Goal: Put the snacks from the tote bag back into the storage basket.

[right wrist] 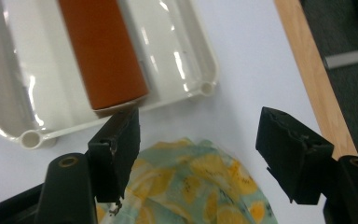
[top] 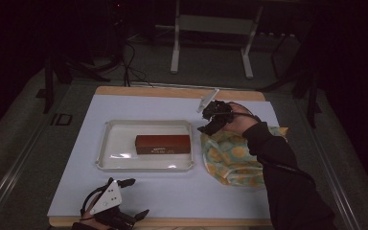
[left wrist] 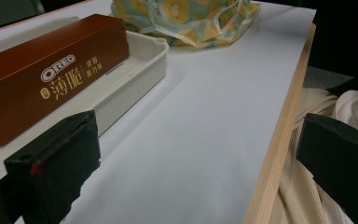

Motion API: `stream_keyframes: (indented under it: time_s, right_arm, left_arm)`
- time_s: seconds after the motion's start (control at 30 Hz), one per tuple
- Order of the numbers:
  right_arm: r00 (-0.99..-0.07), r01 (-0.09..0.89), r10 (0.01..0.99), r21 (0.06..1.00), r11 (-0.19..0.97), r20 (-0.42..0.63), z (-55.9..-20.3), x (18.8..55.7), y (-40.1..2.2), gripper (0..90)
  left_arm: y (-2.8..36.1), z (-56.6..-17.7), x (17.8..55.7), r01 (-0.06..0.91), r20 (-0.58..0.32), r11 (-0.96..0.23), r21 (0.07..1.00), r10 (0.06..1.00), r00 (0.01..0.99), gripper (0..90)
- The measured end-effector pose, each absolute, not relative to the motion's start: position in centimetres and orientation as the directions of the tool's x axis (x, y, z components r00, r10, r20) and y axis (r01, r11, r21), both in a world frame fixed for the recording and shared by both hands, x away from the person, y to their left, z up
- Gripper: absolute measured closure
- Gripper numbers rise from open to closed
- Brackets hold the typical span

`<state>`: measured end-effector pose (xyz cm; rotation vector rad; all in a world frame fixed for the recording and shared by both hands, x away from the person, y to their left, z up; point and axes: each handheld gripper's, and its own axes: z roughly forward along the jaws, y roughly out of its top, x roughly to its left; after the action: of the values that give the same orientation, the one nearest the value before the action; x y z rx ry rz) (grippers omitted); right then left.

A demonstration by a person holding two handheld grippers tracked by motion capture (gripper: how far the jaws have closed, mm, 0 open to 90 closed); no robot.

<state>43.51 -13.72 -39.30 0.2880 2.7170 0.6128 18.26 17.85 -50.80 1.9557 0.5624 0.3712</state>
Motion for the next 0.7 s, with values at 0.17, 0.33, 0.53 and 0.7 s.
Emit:
stream_keyframes:
  time_s: [0.17, 0.33, 0.53, 0.7]
  right_arm:
    - [-0.886, 0.175, 0.356, 0.499, 0.849, -0.296, -39.0, 43.7, -15.2, 27.6]
    - [-0.846, 0.238, 0.441, 0.529, 0.815, -0.299, -38.9, 43.7, -16.7, 19.5]
    - [-0.812, 0.273, 0.498, 0.557, 0.784, -0.303, -39.3, 43.2, -18.5, 10.4]
    - [-0.771, 0.299, 0.554, 0.591, 0.75, -0.313, -39.5, 42.8, -20.1, 10.4]
  left_arm:
    - [17.9, -50.8, 18.3, 0.223, 0.012, -0.366, 0.904, 0.541, 0.841, 0.0]
    - [17.9, -50.8, 18.3, 0.221, 0.014, -0.37, 0.902, 0.538, 0.843, 0.0]
    - [17.9, -50.8, 18.3, 0.222, 0.014, -0.367, 0.903, 0.543, 0.839, 0.0]
    - [17.8, -50.8, 18.3, 0.223, 0.015, -0.37, 0.902, 0.543, 0.84, 0.0]
